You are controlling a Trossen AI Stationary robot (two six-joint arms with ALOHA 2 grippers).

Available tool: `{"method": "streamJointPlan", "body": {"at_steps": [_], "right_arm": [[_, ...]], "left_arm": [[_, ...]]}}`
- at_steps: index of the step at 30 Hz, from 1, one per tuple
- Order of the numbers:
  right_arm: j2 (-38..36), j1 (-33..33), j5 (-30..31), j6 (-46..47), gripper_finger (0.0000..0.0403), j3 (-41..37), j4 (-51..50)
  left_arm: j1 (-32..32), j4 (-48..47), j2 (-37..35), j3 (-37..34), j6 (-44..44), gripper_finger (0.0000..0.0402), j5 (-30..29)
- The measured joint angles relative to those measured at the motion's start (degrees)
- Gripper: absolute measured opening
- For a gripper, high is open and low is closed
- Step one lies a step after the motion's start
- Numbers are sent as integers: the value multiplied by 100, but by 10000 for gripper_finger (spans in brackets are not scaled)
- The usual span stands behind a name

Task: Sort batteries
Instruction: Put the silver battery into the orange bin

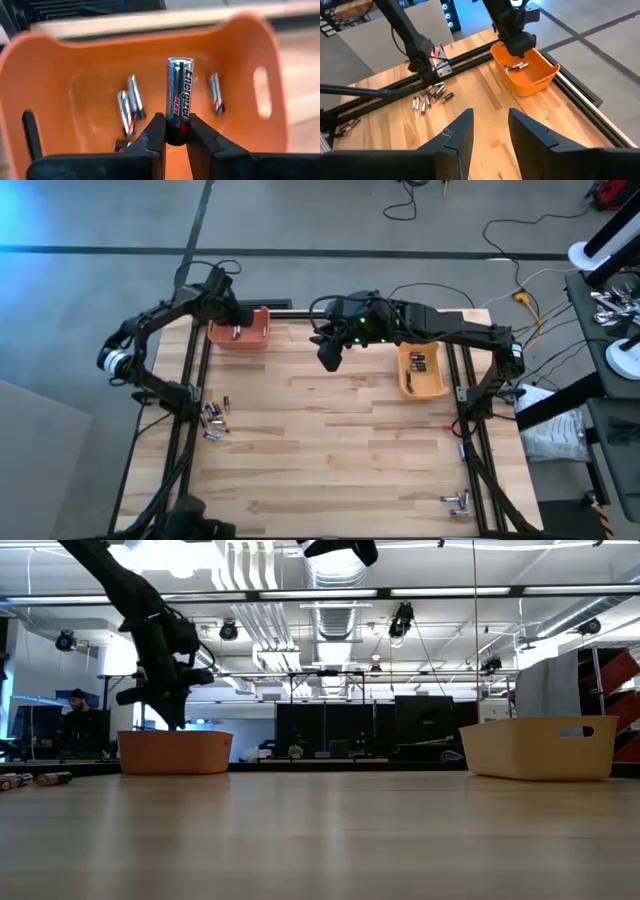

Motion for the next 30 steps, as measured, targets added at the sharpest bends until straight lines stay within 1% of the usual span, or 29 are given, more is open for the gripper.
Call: {"method": "streamJointPlan", "body": {"at_steps": [8,10,13,15,19,23,25,30], "right_arm": [[-26,-16,3,-821,98,0,-68],[-90,-16,4,-998,102,0,-225],[-281,-16,42,-1160,112,0,-741],[-450,-16,206,-1271,119,0,-1223],[-814,-16,846,-1390,132,0,-2090],[-1262,-19,1342,-1369,144,0,-2704],[-1481,-19,1462,-1349,149,0,-2804],[-1930,-19,1486,-1347,158,0,-2827]], "left_arm": [[-18,51,500,301,-473,29,-142],[-80,-21,690,438,-514,29,-168],[-152,-288,1012,704,-605,29,-214],[-168,-517,1240,885,-670,29,-221],[-221,-902,1592,1206,-791,29,-295],[-300,-1278,1847,1417,-830,29,-240],[-367,-1465,1966,1475,-831,29,-252],[-389,-1536,2358,1533,-873,29,-297]]}}
